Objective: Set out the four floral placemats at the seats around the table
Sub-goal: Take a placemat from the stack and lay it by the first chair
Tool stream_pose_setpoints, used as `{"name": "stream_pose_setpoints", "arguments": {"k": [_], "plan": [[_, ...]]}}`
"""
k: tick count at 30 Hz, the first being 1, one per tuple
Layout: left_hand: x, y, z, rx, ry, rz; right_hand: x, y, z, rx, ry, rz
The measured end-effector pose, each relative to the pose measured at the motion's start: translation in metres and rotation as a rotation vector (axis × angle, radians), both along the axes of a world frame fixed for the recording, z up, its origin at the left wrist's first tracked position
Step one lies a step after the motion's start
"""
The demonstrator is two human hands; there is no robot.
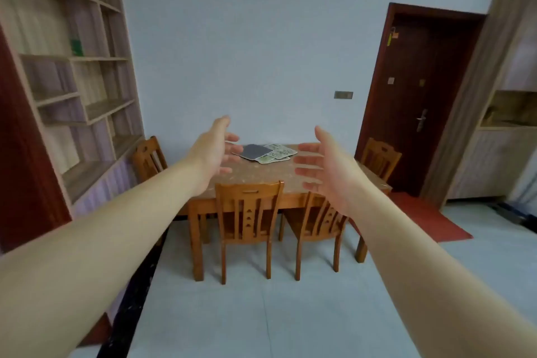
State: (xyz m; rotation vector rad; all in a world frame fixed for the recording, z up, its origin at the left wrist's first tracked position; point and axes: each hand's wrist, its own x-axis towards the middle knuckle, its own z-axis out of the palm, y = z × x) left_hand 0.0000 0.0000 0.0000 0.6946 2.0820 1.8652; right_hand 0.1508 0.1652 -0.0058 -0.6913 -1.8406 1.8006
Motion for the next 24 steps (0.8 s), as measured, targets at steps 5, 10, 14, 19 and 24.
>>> {"name": "stream_pose_setpoints", "arguments": {"k": [5, 10, 14, 19, 24], "plan": [[-0.063, 0.016, -0.018, 0.000, -0.033, -0.013, -0.061, 0.006, -0.019, -0.035, -0.023, -0.040], [-0.119, 0.054, -0.036, 0.002, -0.043, -0.022, -0.117, 0.040, -0.037, -0.098, -0.016, -0.077], [-0.165, 0.097, -0.050, -0.011, -0.026, -0.018, -0.165, 0.081, -0.053, -0.113, -0.007, -0.084], [-0.220, 0.153, -0.057, 0.001, -0.036, -0.009, -0.220, 0.142, -0.068, -0.125, 0.031, -0.084], [-0.281, 0.217, -0.057, 0.009, -0.076, 0.033, -0.290, 0.216, -0.067, -0.139, 0.040, -0.066]]}}
